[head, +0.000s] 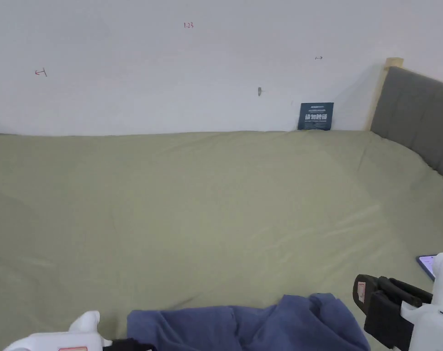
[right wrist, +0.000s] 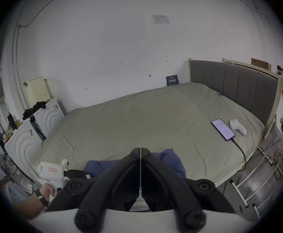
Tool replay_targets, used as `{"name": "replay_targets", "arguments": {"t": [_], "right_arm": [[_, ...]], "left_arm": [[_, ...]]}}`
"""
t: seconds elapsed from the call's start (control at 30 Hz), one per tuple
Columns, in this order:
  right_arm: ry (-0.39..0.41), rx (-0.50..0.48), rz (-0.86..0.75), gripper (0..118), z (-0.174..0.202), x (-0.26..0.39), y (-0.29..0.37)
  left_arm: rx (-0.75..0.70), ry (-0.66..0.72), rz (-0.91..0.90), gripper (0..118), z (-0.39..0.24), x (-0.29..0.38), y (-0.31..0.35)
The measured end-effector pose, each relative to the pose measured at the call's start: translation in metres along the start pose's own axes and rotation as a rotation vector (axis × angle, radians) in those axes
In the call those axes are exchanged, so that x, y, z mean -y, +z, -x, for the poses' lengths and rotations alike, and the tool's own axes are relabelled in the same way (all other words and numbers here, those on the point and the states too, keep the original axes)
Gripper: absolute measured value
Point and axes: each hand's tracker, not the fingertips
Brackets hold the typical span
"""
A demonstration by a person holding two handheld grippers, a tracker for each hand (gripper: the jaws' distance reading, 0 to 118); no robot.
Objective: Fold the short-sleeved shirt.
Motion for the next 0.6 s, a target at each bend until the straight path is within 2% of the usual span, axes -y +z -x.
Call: {"name": "replay_targets", "arguments": {"t": [0.27, 0.33, 0.6], "right_arm": [[-0.03, 0.061, -0.013, 3, -0.025, -0.006, 0.009], [-0.041, 0.072, -0.018, 3, -0.033, -0.006, 0.012], [-0.072, 0.115, -0.01, 3, -0.059, -0.006, 0.024]], "left_arm": [[-0.239, -0.354, -0.01, 15, -0.131, -0.023, -0.004], [-0.238, -0.426, 0.011, 15, -0.165, -0.019, -0.019], [-0.154, -0.509, 0.145, 15, -0.253, -0.009, -0.097]]}}
